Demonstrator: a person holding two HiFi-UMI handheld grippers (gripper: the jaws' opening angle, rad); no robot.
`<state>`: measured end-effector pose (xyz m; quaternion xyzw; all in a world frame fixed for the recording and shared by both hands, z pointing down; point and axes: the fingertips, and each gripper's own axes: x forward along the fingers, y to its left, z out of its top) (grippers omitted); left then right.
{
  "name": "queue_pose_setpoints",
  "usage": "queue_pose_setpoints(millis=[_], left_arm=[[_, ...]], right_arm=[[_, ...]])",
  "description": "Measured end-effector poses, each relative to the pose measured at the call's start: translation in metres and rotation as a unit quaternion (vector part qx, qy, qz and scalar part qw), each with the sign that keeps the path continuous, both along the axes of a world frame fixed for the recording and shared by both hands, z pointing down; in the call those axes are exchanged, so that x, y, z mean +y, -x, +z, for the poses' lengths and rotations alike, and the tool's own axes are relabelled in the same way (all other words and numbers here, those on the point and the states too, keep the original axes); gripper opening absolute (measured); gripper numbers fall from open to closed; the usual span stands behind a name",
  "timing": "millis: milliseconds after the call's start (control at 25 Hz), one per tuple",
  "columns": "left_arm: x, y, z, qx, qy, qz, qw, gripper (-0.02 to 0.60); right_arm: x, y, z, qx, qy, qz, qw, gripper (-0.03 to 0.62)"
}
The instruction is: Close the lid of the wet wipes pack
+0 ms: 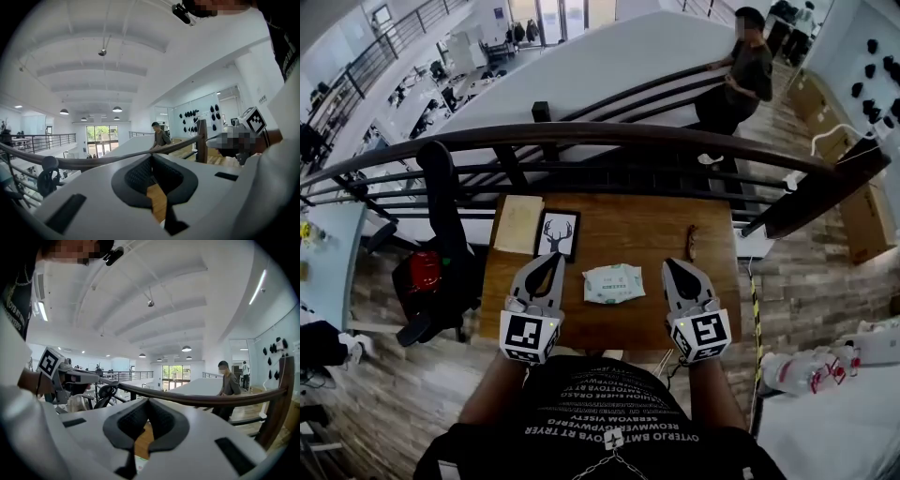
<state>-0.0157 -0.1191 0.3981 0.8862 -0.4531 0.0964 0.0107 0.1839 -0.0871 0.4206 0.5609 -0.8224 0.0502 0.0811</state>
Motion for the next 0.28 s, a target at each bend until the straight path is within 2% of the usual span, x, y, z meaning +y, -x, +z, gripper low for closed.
queue_pose_setpoints(millis=[280], left_arm=[[-0.012,0.021,0.01,0.001,0.005,0.005,1.0,0.026]], right_arm=[[-0.005,0.025,0.023,-0.028,0.027,-0.001,0.999,0.014]])
